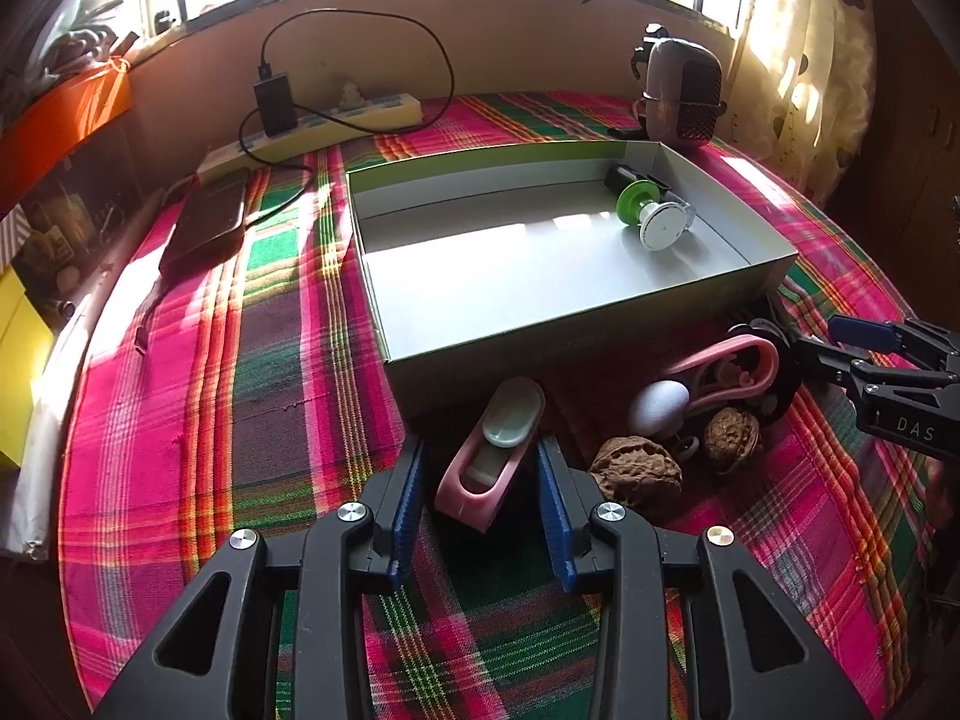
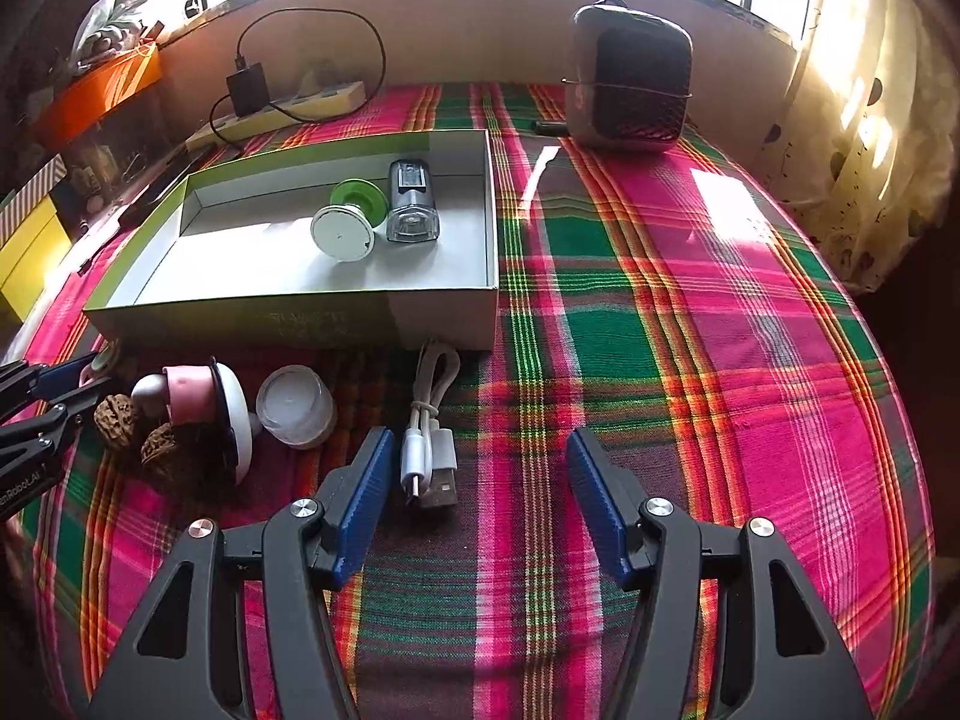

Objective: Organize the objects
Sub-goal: 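Close the left tool on the pink clip while the right tool grasps the white cable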

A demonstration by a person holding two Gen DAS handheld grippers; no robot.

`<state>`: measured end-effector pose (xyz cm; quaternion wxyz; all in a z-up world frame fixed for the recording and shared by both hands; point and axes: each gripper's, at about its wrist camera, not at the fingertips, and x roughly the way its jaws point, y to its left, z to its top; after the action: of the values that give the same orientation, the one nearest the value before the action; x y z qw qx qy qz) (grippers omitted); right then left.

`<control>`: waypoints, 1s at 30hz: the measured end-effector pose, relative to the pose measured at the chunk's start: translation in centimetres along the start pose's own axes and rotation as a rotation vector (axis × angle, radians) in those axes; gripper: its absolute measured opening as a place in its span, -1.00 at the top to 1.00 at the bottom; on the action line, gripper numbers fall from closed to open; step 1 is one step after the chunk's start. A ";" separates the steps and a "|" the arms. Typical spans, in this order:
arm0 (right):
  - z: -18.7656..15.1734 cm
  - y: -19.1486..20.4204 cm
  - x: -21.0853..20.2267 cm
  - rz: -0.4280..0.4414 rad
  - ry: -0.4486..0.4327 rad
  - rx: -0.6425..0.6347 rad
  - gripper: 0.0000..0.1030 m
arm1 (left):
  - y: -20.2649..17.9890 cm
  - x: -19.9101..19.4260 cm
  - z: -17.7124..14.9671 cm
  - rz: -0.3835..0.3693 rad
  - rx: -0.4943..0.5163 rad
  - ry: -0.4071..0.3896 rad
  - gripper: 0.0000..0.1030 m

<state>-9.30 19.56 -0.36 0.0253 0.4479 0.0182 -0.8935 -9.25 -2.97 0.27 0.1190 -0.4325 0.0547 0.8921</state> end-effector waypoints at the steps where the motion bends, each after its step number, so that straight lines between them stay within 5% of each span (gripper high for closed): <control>1: -0.1 0.0 0.0 0.000 -0.003 -0.001 -0.16 | 0.0 0.0 0.1 0.002 -0.003 0.003 0.36; 6: -0.2 0.0 -0.1 0.006 -0.015 -0.007 -0.13 | 0.0 0.0 0.2 0.002 -0.004 0.004 0.36; 16: -0.5 -0.2 -0.5 0.028 -0.029 -0.019 0.42 | -0.3 0.1 0.3 0.011 -0.006 0.002 0.49; 30: -0.7 -0.3 -0.7 0.049 -0.032 -0.015 0.56 | -0.8 -0.1 0.1 0.006 -0.019 0.004 0.70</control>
<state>-8.35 19.94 -0.23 0.0508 0.4336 0.0138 -0.8996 -9.06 -2.23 0.43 0.1120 -0.4351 0.0476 0.8921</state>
